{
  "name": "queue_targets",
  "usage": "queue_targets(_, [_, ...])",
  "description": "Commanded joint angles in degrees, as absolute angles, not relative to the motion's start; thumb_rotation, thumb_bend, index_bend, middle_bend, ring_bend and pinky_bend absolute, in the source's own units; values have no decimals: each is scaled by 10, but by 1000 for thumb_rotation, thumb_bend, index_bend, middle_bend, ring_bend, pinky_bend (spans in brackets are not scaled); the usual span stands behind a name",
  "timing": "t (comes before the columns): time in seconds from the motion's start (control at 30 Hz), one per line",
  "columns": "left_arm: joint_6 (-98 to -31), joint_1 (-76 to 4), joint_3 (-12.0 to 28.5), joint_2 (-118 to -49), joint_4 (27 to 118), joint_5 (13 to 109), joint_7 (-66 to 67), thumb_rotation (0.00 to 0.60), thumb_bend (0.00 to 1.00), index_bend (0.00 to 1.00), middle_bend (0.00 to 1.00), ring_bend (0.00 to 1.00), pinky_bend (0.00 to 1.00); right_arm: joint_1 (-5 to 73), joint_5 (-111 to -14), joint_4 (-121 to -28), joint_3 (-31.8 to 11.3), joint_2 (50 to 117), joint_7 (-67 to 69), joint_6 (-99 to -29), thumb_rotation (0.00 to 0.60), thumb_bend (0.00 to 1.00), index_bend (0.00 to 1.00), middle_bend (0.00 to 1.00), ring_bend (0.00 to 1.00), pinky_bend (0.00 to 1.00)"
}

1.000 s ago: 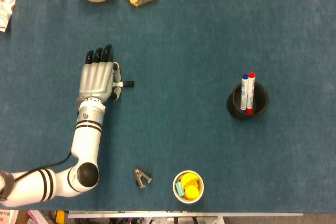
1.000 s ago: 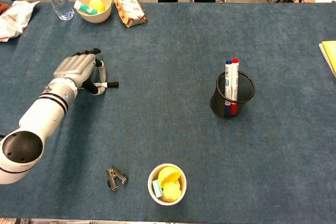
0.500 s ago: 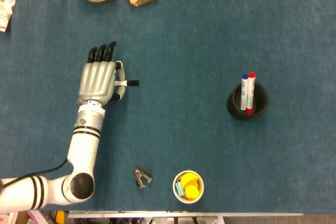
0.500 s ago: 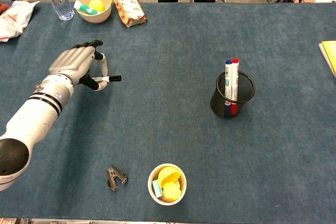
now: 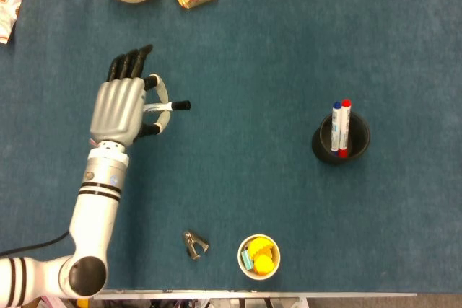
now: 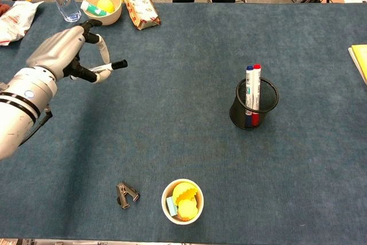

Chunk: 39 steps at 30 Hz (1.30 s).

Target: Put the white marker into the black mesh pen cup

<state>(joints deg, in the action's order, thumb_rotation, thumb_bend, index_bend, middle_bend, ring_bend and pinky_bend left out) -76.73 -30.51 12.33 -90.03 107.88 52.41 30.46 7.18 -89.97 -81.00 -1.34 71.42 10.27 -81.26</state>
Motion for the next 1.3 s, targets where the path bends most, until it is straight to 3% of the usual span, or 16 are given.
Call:
queue_targets(0.03, [-776, -290, 131, -869, 1116, 540, 276, 600, 361, 609, 67, 0, 15, 82, -917, -800, -11, 732, 128, -815, 600, 0, 226, 332, 299, 384])
queue_targets(0.53, [-799, -253, 122, -785, 1188, 596, 228, 600, 361, 609, 71, 0, 15, 124, -951, -694, -2, 857, 220, -797, 600, 0, 225, 277, 239, 357])
queue_targets(0.93, [-802, -240, 117, -761, 1199, 608, 210, 600, 361, 609, 71, 0, 15, 147, -965, -558, -3, 982, 328, -825, 600, 0, 224, 269, 230, 354])
queue_targets(1.3, [-800, -235, 114, -754, 1197, 609, 203, 600, 361, 609, 71, 0, 15, 168, -961, -490, 5, 1041, 382, -809, 600, 0, 224, 269, 229, 354])
